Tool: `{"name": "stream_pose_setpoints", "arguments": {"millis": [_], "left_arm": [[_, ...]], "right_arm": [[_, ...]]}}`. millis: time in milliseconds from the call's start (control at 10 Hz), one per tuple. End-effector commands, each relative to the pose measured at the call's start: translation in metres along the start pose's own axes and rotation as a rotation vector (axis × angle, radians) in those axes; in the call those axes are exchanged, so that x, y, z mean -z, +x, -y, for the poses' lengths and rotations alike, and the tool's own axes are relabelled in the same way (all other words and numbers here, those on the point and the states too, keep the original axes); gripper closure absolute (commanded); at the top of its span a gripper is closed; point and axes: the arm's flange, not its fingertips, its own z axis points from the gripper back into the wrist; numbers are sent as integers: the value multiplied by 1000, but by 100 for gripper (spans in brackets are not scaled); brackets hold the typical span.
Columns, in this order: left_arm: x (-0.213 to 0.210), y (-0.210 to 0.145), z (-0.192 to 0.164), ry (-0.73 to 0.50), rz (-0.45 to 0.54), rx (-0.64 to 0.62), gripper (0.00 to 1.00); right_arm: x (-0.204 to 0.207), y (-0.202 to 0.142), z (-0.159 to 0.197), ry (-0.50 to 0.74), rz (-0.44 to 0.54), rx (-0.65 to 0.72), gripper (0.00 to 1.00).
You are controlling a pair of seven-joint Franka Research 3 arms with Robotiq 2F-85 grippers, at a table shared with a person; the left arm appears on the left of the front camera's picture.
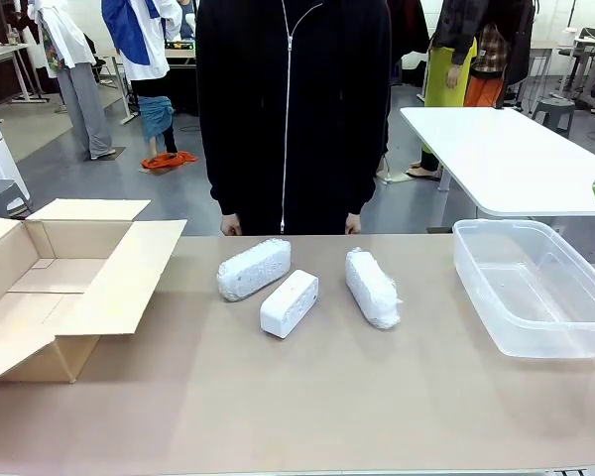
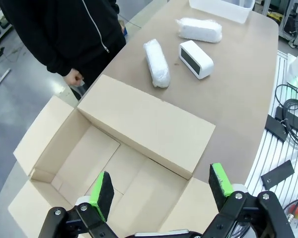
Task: Separate and place wrapped and unwrapped clocks.
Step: Pick up the Digital clock indicated by the person.
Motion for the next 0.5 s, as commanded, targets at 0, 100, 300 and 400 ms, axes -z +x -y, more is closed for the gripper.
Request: {"name": "stream_pose_setpoints", "arguments": {"millis": [0,100,300,400], "left_arm": [[1,0,-1,-11,9,15,0],[1,0,-1,-11,9,15,0],[1,0,-1,-11,9,15,0],[1,0,-1,-11,9,15,0]], "right_arm": [[3,0,0,15,8,-6,0],[3,0,0,15,8,-6,0],[3,0,0,15,8,-6,0],[3,0,0,15,8,-6,0]]}}
